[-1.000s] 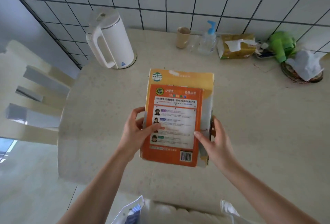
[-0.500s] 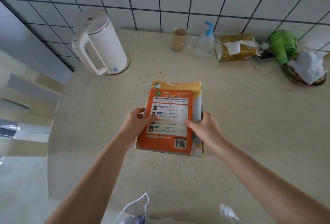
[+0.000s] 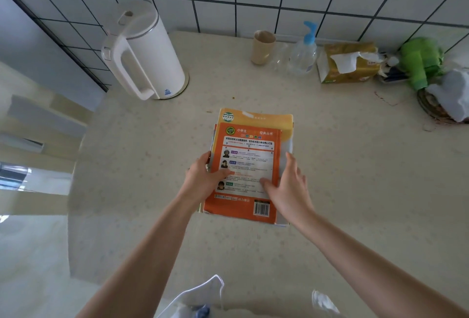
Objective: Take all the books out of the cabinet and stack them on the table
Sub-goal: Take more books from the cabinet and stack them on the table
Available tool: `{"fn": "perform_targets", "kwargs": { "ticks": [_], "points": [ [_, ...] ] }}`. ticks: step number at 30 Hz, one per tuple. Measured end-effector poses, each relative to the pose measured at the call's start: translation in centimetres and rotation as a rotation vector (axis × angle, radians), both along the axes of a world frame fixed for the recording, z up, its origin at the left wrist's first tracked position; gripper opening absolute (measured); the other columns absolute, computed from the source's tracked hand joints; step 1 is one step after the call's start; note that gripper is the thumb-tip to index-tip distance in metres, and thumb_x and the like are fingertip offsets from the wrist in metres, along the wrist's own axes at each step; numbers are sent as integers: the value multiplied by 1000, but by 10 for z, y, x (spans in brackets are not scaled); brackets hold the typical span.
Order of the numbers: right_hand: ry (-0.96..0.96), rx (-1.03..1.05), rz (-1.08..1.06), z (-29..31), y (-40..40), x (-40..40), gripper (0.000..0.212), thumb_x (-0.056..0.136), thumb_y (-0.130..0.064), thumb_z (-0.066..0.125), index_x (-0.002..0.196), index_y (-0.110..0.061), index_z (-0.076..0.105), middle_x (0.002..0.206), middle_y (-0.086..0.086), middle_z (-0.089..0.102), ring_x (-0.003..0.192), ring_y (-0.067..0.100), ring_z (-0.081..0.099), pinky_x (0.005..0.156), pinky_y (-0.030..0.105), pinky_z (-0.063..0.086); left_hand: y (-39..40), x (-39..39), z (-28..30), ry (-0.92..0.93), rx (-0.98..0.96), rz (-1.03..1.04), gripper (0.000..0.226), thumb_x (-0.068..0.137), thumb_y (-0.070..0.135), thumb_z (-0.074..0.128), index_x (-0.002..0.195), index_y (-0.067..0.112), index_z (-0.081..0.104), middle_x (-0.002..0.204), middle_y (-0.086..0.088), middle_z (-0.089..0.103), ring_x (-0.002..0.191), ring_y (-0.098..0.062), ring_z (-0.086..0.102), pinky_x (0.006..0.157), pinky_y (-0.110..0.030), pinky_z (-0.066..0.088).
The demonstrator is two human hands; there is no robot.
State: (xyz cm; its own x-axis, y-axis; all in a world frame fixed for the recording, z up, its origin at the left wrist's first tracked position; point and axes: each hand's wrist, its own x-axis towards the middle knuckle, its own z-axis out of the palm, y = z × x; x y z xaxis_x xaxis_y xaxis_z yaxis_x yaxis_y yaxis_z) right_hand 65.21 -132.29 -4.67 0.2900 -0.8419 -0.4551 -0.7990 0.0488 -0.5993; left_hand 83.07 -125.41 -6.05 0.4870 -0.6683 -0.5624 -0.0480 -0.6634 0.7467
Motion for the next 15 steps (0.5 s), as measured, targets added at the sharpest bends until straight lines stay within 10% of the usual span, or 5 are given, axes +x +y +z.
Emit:
{"fn": "perform_targets", "kwargs": {
  "ticks": [15],
  "points": [
    [-70, -62, 49, -13, 14, -4, 77, 89, -46, 53, 148, -35, 4, 152, 12, 22, 138, 35, 32, 104, 57, 41, 2, -24, 1, -281, -118, -164, 60, 93, 26, 61, 145, 30, 31, 130, 16, 45, 115, -7, 48, 96, -32, 43]
  ]
}}
